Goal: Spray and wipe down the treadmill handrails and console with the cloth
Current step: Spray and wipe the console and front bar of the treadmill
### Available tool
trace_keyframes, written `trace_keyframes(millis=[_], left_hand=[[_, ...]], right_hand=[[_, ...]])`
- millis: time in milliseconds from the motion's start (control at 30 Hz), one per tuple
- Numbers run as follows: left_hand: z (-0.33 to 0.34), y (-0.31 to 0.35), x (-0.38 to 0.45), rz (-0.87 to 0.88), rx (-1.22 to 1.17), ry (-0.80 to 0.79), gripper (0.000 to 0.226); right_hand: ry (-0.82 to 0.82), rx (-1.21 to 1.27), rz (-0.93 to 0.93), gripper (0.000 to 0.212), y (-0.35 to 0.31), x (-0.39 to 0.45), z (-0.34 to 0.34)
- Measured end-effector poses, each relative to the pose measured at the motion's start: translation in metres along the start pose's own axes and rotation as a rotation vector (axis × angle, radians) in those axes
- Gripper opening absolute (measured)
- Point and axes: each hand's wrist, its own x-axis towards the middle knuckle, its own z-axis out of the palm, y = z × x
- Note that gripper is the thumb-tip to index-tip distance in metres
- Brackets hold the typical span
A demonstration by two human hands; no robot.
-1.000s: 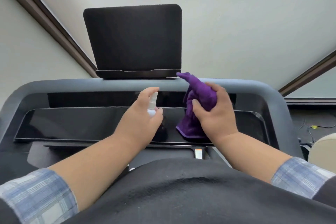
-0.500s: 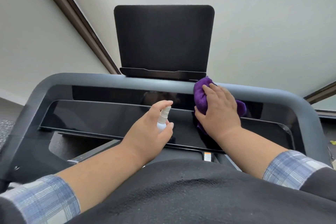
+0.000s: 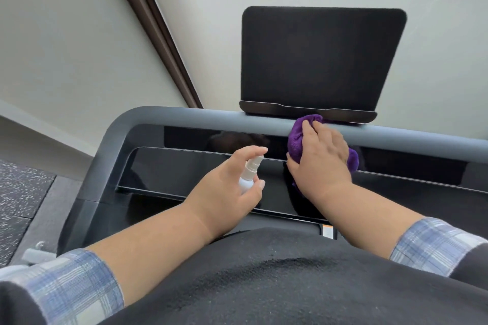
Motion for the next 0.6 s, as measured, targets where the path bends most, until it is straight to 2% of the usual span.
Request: trace_keyframes(millis=[233,367,467,600], left_hand=[[-0.063,-0.049,-0.012,0.045,-0.016,-0.011,0.053],[-0.092,-0.073,-0.023,0.038,-0.020,0.036,0.056],[-0.107,-0.087,-0.033,0.044,-0.007,0.042,0.054],[-0.118,-0.099,-0.036,0.067,-0.013,0.018,0.055]], right_hand=[[-0.004,0.024,-0.041,0.080,-0.100,0.010,0.027],[-0.132,-0.032,-0.206,0.083,-0.166,0.019,0.039],[-0.220,-0.070,-0.353,0.076,-0.224,0.029,0.049],[-0.221,-0.077,-0.439,0.064,-0.252,0.037,0.053]])
